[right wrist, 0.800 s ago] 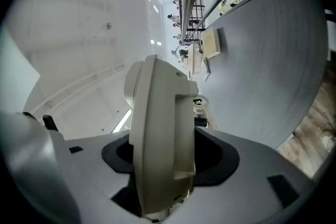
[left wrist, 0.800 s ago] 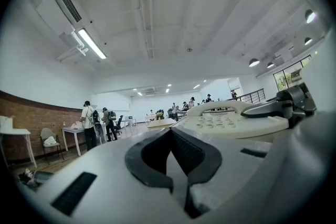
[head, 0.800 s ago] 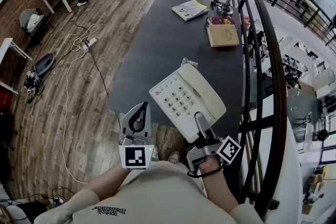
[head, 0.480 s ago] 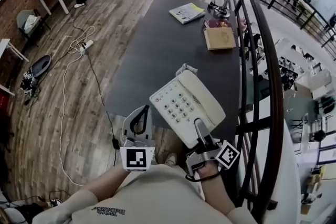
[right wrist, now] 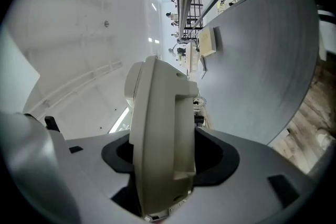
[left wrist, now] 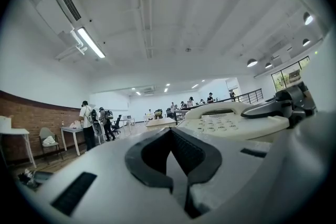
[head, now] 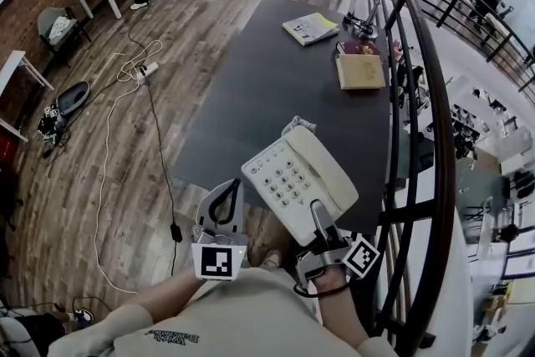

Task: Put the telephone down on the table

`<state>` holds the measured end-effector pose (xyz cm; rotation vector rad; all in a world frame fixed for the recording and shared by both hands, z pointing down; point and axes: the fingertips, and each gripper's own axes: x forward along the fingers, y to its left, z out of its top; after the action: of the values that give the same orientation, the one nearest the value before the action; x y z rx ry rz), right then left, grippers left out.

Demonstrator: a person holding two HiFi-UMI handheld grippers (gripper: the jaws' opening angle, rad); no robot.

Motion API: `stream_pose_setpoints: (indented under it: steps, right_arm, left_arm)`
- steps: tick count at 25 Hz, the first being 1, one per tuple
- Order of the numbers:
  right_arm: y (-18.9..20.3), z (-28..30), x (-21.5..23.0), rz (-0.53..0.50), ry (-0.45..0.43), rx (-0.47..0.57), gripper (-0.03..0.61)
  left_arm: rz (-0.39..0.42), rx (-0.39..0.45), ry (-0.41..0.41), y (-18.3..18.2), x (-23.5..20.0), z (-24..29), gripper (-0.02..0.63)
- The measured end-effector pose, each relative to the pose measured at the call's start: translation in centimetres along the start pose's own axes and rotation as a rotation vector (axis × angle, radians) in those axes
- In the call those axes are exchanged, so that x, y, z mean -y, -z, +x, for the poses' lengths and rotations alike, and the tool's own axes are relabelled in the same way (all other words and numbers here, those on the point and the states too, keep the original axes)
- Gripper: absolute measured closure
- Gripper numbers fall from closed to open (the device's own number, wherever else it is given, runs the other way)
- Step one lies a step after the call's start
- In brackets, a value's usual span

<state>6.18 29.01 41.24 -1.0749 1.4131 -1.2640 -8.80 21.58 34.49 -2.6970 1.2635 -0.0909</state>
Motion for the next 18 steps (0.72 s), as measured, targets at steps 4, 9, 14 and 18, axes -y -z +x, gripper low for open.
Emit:
stream_pose_setpoints:
  steps: [4,9,14,18]
  right_arm:
    - [0.5,0.1,0.3,0.004,0.003,-0.024,0.311]
    - [0.9,0.4,0.6,0.017,0.001,-0.072,0.311]
    - [1.0,0.5,0.9,0.026,-0.008,-0.120,0.311]
    - [1.0,0.5,1.6,0.036,-0.016,-0.160,0.311]
  left_arm:
    - [0.006,-0.014,-0.022,0.4,-0.3,-0.5,0.611]
    - [0.022,-0.032,-0.069,0.6,-0.8,-1.2,0.611]
    - [0.021,-0.051,-0.116,0.8,-0.7,-1.6,0.611]
    - [0.003,-0.055,-0.166,1.2,-0.4,-2.0,0.611]
